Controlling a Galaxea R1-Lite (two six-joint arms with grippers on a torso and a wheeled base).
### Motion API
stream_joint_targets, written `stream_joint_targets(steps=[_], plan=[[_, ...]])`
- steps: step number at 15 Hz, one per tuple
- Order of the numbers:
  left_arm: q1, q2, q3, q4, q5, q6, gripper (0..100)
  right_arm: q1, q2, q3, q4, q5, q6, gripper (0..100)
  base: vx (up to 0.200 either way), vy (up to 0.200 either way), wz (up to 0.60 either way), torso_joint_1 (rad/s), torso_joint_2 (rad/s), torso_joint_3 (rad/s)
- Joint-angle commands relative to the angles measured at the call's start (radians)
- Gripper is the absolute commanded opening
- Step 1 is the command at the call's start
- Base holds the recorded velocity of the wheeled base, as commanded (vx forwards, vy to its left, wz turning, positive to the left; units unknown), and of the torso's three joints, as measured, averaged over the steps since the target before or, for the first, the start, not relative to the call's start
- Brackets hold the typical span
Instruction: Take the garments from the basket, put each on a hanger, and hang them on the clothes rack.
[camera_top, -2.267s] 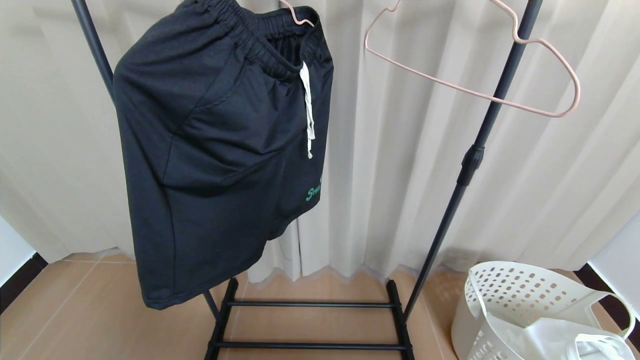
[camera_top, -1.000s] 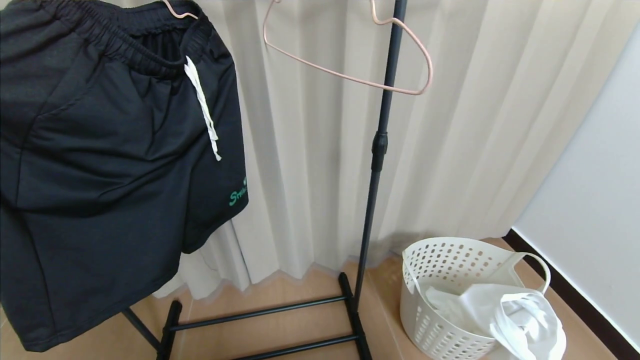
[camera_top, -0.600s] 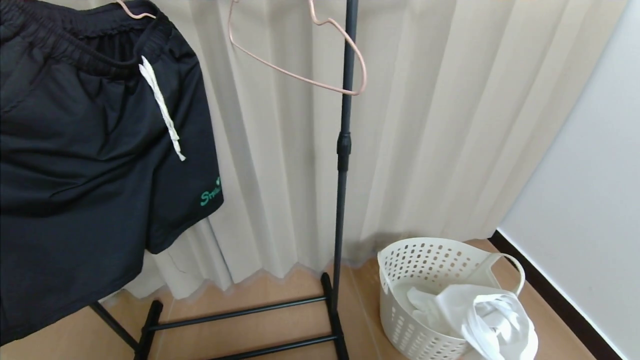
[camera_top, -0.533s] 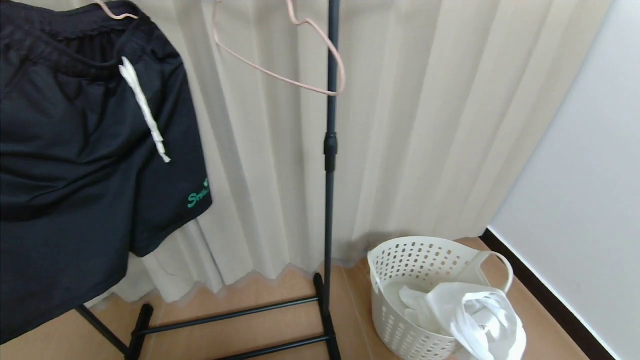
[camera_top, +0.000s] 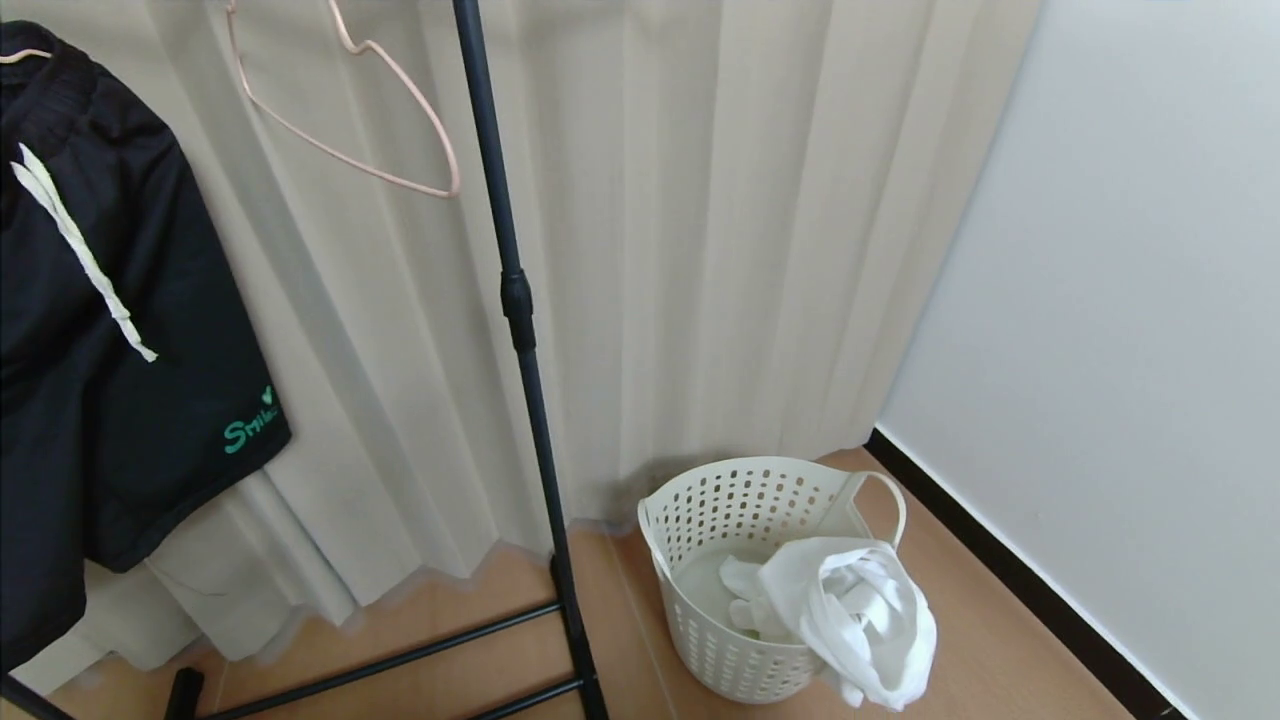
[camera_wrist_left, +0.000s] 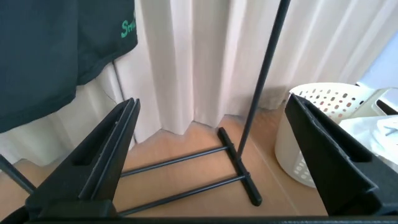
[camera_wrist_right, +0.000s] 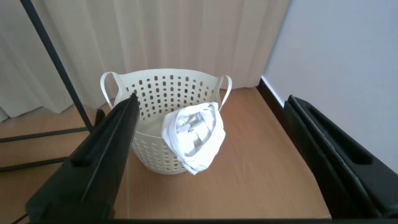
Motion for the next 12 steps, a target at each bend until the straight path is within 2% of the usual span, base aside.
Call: stream_joint_targets(steps=[1,2,12], plan=[[0.001,0.000,0.000,-0.001,0.000,-0.001,100,0.002,0.000,0.000,0.000,0.000,-0.001,100,0.000,0.000,-0.60,0.002,0.00,0.007],[0.001,0.002,0.000,-0.001,0.005,-0.004,100,0.000,0.000,0.000,0.000,0.000,-0.001,100,0.000,0.000,-0.60,-0.007,0.01,0.012],[0.001,0.002,0.000,-0.001,0.026,-0.007,100,0.000,0.000,0.000,0.000,0.000,-0.001,100,0.000,0.000,0.00,0.000,0.00,-0.020]])
